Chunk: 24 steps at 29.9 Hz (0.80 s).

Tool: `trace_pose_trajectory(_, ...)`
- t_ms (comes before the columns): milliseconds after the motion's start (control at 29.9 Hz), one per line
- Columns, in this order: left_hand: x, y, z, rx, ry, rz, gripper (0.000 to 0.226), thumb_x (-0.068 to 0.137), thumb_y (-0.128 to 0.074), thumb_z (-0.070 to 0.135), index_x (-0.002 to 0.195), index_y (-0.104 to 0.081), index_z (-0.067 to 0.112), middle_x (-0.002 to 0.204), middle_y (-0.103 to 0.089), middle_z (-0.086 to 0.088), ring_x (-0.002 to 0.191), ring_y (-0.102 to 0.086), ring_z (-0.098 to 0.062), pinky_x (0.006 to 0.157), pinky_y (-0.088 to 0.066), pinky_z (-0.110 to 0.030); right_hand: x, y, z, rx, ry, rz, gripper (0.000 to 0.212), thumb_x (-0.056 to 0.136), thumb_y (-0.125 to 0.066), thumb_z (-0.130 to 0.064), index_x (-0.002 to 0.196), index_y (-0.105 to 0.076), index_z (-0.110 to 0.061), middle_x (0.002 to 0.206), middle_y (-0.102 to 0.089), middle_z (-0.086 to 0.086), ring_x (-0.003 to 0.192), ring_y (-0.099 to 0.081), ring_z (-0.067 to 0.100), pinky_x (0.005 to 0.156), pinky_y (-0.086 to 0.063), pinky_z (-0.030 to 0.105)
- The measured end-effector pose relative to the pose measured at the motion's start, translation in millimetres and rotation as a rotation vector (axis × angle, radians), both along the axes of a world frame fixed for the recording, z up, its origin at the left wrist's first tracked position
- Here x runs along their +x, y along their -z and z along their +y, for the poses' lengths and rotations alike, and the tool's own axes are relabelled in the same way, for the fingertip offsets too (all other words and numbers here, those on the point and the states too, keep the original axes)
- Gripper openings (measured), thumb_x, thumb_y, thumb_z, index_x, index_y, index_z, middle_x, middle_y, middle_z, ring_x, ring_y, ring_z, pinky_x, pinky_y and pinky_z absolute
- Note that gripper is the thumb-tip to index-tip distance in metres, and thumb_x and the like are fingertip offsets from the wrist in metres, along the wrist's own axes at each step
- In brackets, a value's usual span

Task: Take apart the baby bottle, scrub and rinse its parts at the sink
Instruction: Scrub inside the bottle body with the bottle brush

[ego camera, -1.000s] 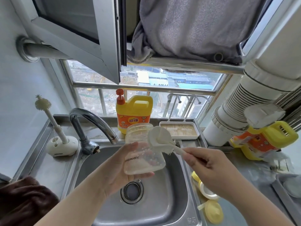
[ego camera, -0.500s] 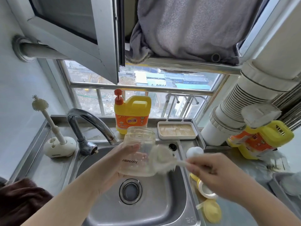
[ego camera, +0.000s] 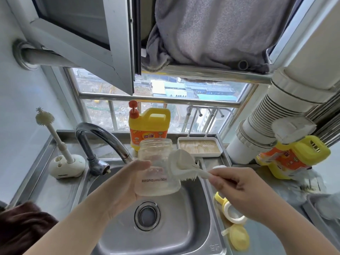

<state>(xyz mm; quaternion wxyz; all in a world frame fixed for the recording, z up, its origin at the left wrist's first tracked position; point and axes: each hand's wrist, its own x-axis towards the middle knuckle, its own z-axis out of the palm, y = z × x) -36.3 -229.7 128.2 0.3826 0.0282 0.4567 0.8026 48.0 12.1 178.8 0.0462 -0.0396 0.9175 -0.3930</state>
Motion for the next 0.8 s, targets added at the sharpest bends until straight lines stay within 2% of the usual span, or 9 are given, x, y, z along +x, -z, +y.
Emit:
trace_pose_trajectory(100, 3, -2, 0, -0.025, -0.015, 0.038, 0.092, 0.025, -0.094, 0.041, 0.110, -0.066, 0.016, 0.107, -0.070, -0.015, 0.096, -0.069, -0.027, 0.067, -0.058, -0.034, -4, 1, 2, 0.035, 0.054, 0.024, 0.017, 0.088, -0.054, -0.041, 0.090, -0.064, -0.055, 0.060, -0.052, 0.006, 0.054, -0.043, 0.016, 0.056, -0.038, 0.035)
trace_pose_trajectory(167, 3, -3, 2, 0.002, -0.022, -0.003, 0.092, 0.024, -0.094, 0.039, 0.109, -0.066, 0.017, 0.109, -0.069, -0.015, 0.097, -0.068, -0.031, 0.070, -0.059, -0.039, -7, 0, -5, -0.010, 0.036, 0.048, 0.017, 0.088, -0.053, -0.043, 0.096, -0.064, -0.054, 0.056, -0.049, -0.005, 0.050, -0.039, 0.004, 0.054, -0.033, 0.024)
trace_pose_trajectory(234, 3, -5, 2, 0.011, 0.009, 0.010, 0.085, 0.026, -0.094, 0.039, 0.105, -0.071, 0.019, 0.109, -0.069, -0.014, 0.096, -0.068, -0.030, 0.071, -0.058, -0.039, -5, -3, -13, 0.017, -0.075, 0.016, 0.021, 0.086, -0.051, -0.048, 0.101, -0.066, -0.046, 0.061, -0.052, -0.013, 0.054, -0.046, 0.002, 0.054, -0.031, 0.013)
trace_pose_trajectory(334, 4, -6, -1, -0.076, 0.036, 0.065, 0.092, 0.025, -0.093, 0.042, 0.110, -0.066, 0.018, 0.106, -0.070, -0.013, 0.094, -0.069, -0.026, 0.070, -0.057, -0.037, 4, -9, -8, 0.146, -0.161, -0.055, 0.017, 0.087, -0.053, -0.048, 0.097, -0.066, -0.045, 0.066, -0.056, -0.016, 0.061, -0.052, 0.004, 0.057, -0.037, 0.017)
trace_pose_trajectory(401, 5, -6, -1, -0.127, 0.054, 0.088, 0.101, 0.030, -0.092, 0.047, 0.120, -0.057, 0.018, 0.110, -0.069, -0.014, 0.102, -0.067, -0.029, 0.080, -0.055, -0.042, 0, -10, 0, 0.199, -0.061, 0.000, 0.013, 0.089, -0.052, -0.045, 0.087, -0.064, -0.052, 0.062, -0.055, -0.016, 0.058, -0.049, 0.005, 0.057, -0.039, 0.026)
trace_pose_trajectory(468, 6, -8, 1, -0.114, 0.065, 0.076, 0.100, 0.035, -0.090, 0.049, 0.123, -0.054, 0.017, 0.110, -0.069, -0.016, 0.101, -0.067, -0.030, 0.078, -0.056, -0.038, -7, -11, -3, 0.172, -0.003, 0.082, 0.018, 0.090, -0.052, -0.041, 0.084, -0.062, -0.054, 0.062, -0.056, -0.023, 0.059, -0.050, 0.001, 0.055, -0.035, 0.019)
trace_pose_trajectory(601, 6, -12, -5, -0.109, 0.059, 0.087, 0.097, 0.037, -0.089, 0.052, 0.121, -0.057, 0.015, 0.109, -0.069, -0.017, 0.095, -0.068, -0.028, 0.068, -0.056, -0.032, -1, -12, -16, 0.160, -0.189, -0.052, 0.015, 0.090, -0.054, -0.040, 0.096, -0.068, -0.041, 0.067, -0.057, -0.022, 0.062, -0.052, -0.001, 0.057, -0.035, 0.013)
trace_pose_trajectory(735, 7, -8, -5, -0.219, 0.076, 0.142, 0.095, 0.043, -0.085, 0.057, 0.125, -0.053, 0.020, 0.110, -0.069, -0.013, 0.103, -0.066, -0.027, 0.088, -0.053, -0.046, -3, -15, -4, 0.182, -0.016, 0.032, 0.015, 0.088, -0.054, -0.042, 0.086, -0.063, -0.053, 0.060, -0.056, -0.016, 0.055, -0.049, 0.004, 0.054, -0.035, 0.018)
trace_pose_trajectory(802, 8, -10, 1, -0.192, 0.086, 0.142, 0.085, 0.054, -0.082, 0.053, 0.126, -0.054, 0.018, 0.113, -0.068, -0.011, 0.103, -0.066, -0.025, 0.087, -0.054, -0.043, -9, -15, -12, 0.113, -0.036, 0.070, 0.015, 0.088, -0.054, -0.041, 0.087, -0.065, -0.051, 0.064, -0.057, -0.016, 0.057, -0.050, 0.003, 0.053, -0.034, 0.015)
